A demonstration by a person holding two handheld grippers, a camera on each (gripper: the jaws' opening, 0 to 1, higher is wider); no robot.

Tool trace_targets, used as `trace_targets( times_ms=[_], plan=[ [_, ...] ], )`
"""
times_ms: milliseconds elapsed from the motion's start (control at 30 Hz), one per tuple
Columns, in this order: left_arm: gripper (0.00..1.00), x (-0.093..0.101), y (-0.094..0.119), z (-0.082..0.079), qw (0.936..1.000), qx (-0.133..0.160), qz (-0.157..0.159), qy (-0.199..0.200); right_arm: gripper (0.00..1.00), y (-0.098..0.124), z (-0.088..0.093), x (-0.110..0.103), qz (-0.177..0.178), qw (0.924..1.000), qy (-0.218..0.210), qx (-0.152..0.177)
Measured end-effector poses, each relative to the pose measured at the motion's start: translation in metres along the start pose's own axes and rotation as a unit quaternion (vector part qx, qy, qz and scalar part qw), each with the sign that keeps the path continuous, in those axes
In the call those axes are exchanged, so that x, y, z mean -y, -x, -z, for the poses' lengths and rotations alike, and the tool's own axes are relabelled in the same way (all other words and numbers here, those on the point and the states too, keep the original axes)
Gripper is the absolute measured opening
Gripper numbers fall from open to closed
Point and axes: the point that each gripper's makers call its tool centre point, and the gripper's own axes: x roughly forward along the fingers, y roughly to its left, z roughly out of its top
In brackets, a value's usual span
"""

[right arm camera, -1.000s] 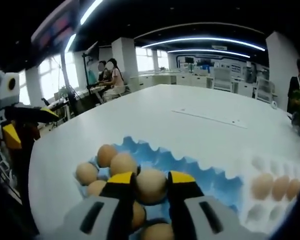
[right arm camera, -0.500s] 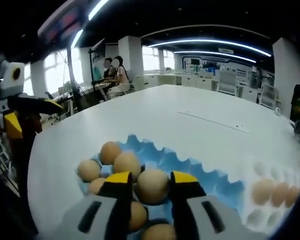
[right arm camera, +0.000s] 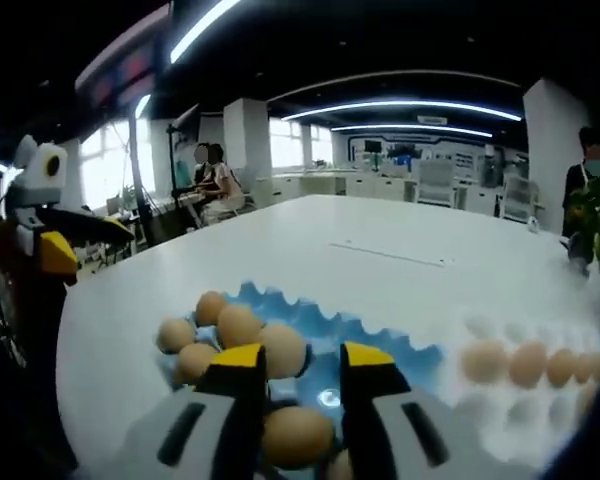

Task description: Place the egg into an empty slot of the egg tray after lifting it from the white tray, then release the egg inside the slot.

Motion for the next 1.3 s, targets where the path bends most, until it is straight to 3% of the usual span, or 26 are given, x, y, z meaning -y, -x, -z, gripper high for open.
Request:
trace_targets(
  times_ms=[367, 733, 933, 1067, 1300],
  plan=[
    [0.69, 0.000, -0.002, 0.002, 1.0000, -0.005, 0.000, -0.003, 0.28, 0.036, 0.008, 0.059, 0.078, 0.9967, -0.019, 0.010],
    [0.72, 0.003, -0.003, 0.005, 0.9999, -0.014, 0.001, -0.007, 0.31, 0.052, 0.020, 0.081, 0.109, 0.9938, -0.024, 0.003],
    [0.79, 0.006, -0.005, 0.008, 0.9998, -0.019, 0.007, -0.005, 0.35, 0.072, 0.024, 0.110, 0.151, 0.9879, -0.035, 0.006],
    [0.84, 0.010, -0.006, 0.006, 0.9997, -0.014, 0.014, 0.012, 0.35, 0.093, 0.024, 0.141, 0.205, 0.9780, -0.036, 0.012],
    [0.91, 0.011, -0.006, -0.002, 0.9994, 0.001, 0.017, 0.032, 0.34, 0.137, 0.027, 0.203, 0.311, 0.9465, -0.079, 0.033]
  ],
)
